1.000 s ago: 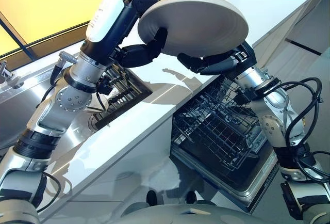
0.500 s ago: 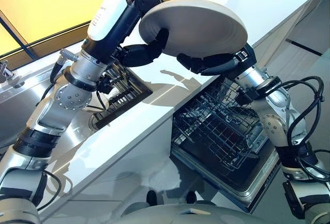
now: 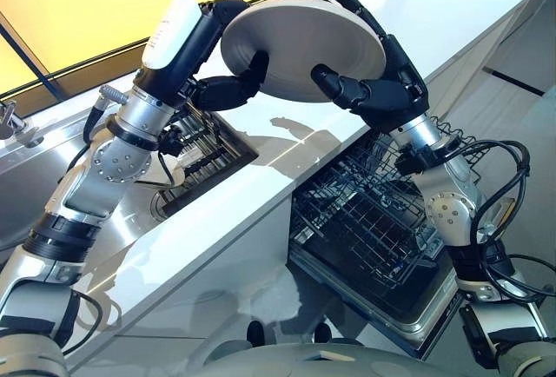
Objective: Pick up plates and place into dishwasher.
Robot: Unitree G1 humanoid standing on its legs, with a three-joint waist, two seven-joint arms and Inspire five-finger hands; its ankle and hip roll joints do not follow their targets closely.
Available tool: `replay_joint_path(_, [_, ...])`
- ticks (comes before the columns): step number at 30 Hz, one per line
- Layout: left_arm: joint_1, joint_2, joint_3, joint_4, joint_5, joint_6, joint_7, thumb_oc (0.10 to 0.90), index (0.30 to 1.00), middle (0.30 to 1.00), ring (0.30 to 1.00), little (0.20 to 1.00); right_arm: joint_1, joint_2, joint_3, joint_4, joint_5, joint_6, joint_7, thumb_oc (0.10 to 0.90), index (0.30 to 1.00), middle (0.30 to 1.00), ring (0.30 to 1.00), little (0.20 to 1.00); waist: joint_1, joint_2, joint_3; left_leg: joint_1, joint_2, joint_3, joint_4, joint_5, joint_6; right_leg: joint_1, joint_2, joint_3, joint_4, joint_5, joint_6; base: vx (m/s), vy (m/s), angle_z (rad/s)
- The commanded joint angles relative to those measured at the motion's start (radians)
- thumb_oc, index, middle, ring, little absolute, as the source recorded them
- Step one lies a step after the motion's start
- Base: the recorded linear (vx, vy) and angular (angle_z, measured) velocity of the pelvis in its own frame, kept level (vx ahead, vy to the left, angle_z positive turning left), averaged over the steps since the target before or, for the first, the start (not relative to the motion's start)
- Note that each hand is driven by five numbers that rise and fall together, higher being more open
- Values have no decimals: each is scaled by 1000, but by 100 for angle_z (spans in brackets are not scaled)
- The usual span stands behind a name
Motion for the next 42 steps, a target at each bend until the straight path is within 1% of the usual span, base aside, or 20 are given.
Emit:
replay_joint_path(1, [-74,17,85,104,-76,-12,82,100,300,300,300,200,-114,49,-60,-74,90,-73,57,800,900,900,900,900,7,-11,-99,45,-48,20,2,-140,10,42,64,-60,22,-95,4,0,0,0])
replay_joint_path(5, [-75,17,84,102,-63,-30,87,100,300,300,300,200,-106,40,-57,-63,37,-42,55,800,900,900,900,900,2,-12,-99,45,-48,17,2,-139,10,40,66,-51,24,-96,2,0,0,0])
replay_joint_path(7, [-82,19,79,92,-52,-37,91,100,300,300,300,200,-103,24,-51,-50,7,-15,63,800,900,900,900,900,0,-13,-100,44,-47,14,2,-139,9,39,67,-47,24,-97,2,0,0,0])
replay_joint_path(9, [-98,26,72,79,-44,-42,91,100,300,300,300,200,-103,1,-40,-30,-15,-3,74,800,900,900,900,900,-3,-13,-99,43,-46,12,2,-139,8,39,68,-45,24,-98,1,0,0,0])
replay_joint_path(12, [-111,28,63,66,-38,-43,89,100,300,300,300,200,-103,-12,-34,-20,-18,-9,80,800,900,900,900,900,-4,-15,-98,42,-46,9,2,-138,6,40,69,-45,21,-97,0,0,0,0])
replay_joint_path(15, [-119,27,53,58,-28,-58,92,100,300,300,300,200,-109,-13,-26,-14,-17,-17,76,800,900,900,900,900,-3,-16,-97,42,-47,6,2,-138,6,42,69,-45,19,-97,0,-3,1,2])
replay_joint_path(19, [-135,24,45,34,-25,-62,81,100,300,300,300,200,-124,-9,-19,-17,-29,-3,64,800,900,900,900,900,-4,-15,-95,41,-48,2,2,-138,5,42,69,-45,17,-96,0,0,0,0])
replay_joint_path(29, [-146,13,31,0,-39,-43,52,100,300,300,300,200,-134,2,-8,-35,-14,-7,53,800,900,900,900,900,-3,-14,-93,40,-49,3,2,-138,7,41,67,-44,17,-94,2,0,0,0])
replay_joint_path(30, [-146,13,30,0,-39,-42,52,100,300,300,300,200,-134,3,-7,-36,-14,-6,53,704,818,818,818,804,-3,-14,-93,40,-49,3,2,-138,7,41,66,-44,17,-93,3,0,0,0])
replay_joint_path(31, [-146,12,29,-1,-40,-42,50,100,300,300,300,200,-134,7,-8,-38,-12,-1,54,240,420,420,420,340,-3,-14,-93,40,-49,3,2,-137,8,41,66,-44,17,-93,3,0,0,0])
replay_joint_path(32, [-143,12,30,-2,-44,-47,47,100,300,300,300,200,-131,8,-9,-40,-13,6,58,100,300,300,300,200,-3,-14,-93,40,-50,3,2,-137,8,40,66,-42,17,-92,3,0,0,0])
replay_joint_path(36, [-146,6,23,-4,-52,-60,38,100,300,300,300,200,-132,11,-1,-34,-17,16,69,100,300,300,300,200,-3,-14,-93,40,-50,3,2,-137,9,39,66,-41,18,-93,3,0,0,0])
replay_joint_path(42, [-160,-12,-4,-25,-56,-53,3,100,300,300,300,200,-133,22,17,-35,-30,19,63,100,300,300,300,200,-5,-15,-90,42,-52,2,2,-138,11,40,66,-38,19,-93,2,0,0,0])
